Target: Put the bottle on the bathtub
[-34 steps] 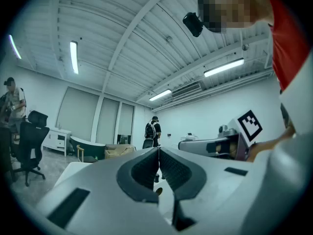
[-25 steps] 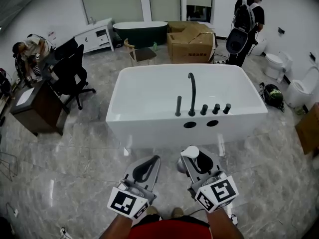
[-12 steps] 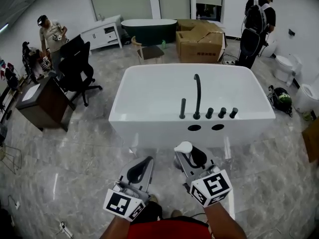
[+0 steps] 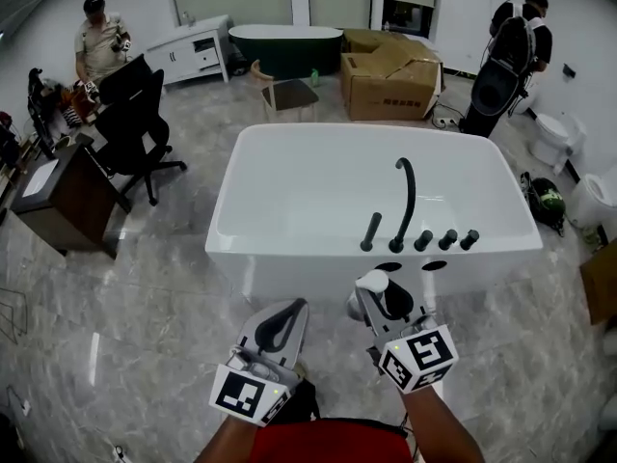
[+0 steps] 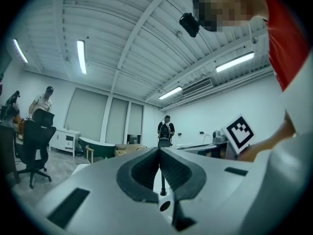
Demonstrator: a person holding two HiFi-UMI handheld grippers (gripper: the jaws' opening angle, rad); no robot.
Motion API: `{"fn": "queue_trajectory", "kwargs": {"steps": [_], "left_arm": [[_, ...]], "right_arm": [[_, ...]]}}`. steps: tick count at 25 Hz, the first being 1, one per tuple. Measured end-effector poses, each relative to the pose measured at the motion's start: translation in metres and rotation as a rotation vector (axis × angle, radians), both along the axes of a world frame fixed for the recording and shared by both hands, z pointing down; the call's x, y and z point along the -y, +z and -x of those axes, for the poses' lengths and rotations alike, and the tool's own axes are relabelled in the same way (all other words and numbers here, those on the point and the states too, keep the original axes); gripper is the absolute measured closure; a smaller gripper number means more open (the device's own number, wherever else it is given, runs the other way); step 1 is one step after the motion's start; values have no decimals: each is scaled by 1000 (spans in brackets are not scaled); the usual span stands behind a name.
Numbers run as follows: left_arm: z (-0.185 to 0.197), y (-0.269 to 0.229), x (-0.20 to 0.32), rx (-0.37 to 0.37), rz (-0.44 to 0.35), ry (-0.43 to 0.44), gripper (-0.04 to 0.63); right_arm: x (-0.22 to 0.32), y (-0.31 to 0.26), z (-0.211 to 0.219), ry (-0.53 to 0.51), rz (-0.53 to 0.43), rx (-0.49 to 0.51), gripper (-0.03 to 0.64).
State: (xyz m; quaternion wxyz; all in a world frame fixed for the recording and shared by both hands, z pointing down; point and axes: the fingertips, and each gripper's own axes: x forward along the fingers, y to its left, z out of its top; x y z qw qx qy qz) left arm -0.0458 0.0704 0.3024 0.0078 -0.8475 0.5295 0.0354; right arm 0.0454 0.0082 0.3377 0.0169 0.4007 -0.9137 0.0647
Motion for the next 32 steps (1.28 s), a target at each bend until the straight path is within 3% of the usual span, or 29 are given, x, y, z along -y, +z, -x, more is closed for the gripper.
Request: {"fn": "queue_trajectory", "kwargs": {"steps": [11,22,32], "left_arm": [[76,28,112,0,51,102,584],[77,83,170,32,159,187,584],[78,134,246,37,192,172,584]], "right_arm": [[142,61,50,172,-9,-81,499],[229,170,52,268,41,-156,499],[277,233,49,307,77,-163,499]]}}
